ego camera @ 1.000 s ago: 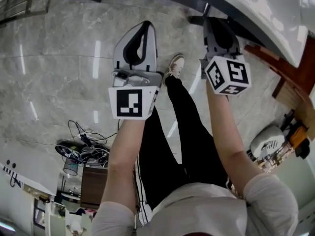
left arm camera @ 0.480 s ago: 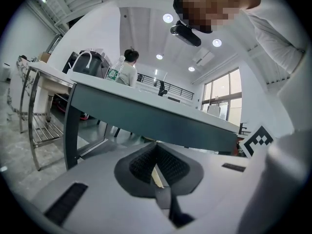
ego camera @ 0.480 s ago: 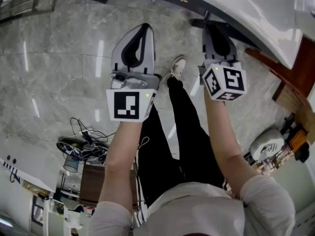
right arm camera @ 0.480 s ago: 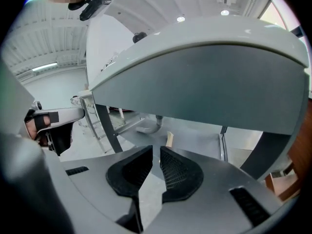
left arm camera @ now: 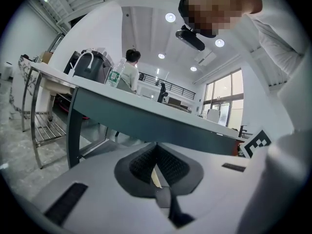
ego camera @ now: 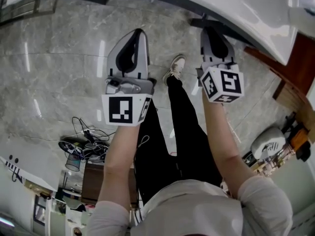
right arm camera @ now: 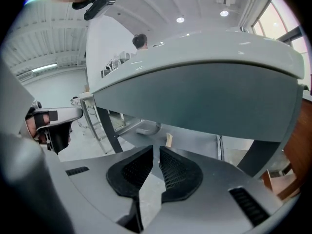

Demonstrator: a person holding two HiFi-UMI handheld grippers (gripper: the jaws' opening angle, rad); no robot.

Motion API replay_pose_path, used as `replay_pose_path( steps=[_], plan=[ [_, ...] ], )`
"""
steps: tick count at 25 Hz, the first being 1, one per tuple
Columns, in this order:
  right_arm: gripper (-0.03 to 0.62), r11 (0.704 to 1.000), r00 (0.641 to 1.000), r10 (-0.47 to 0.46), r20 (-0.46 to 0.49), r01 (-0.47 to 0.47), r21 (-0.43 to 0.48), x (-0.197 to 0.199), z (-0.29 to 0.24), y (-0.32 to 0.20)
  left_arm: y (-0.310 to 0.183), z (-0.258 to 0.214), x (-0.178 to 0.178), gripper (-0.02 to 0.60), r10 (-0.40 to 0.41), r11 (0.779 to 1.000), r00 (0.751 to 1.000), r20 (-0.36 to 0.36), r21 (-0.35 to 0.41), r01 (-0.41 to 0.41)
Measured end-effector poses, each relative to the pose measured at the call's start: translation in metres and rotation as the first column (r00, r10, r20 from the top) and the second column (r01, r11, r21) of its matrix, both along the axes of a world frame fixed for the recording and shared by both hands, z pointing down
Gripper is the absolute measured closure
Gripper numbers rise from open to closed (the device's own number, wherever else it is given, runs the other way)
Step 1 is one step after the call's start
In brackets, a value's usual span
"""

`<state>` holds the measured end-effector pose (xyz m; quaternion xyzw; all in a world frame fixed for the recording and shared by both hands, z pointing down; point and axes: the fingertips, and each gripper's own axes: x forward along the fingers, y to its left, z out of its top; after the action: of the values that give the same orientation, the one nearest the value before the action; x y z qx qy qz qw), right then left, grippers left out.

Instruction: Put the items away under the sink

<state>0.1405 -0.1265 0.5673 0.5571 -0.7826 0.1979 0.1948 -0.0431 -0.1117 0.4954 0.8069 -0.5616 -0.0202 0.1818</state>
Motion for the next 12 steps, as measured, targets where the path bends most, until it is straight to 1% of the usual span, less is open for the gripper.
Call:
replay_pose_path(
  steps=[4,10,12],
  plan=[
    [0.531,1.000,1.000,0.012,0.019,-0.012,-0.006,0.002,-0.005,0.006,0.003,-0.012,-0.006,0.578,0.001,1.000,1.000,0.011,-0.001,-0.001],
    [0.533,1.000,0.999,-0.014,0.042,0.013,0.020,-0.010,-0.026,0.010,0.001,-0.028,-0.008,0.578,0.029,1.000,0.999,0.028,0.009,-0.029],
    [0.533,1.000,0.999,-0.017,0.049,0.016,0.023,-0.013,-0.033,0.009,-0.001,-0.033,-0.008,0.578,0.031,0.999,0.999,0.021,0.010,-0.031]
  ],
)
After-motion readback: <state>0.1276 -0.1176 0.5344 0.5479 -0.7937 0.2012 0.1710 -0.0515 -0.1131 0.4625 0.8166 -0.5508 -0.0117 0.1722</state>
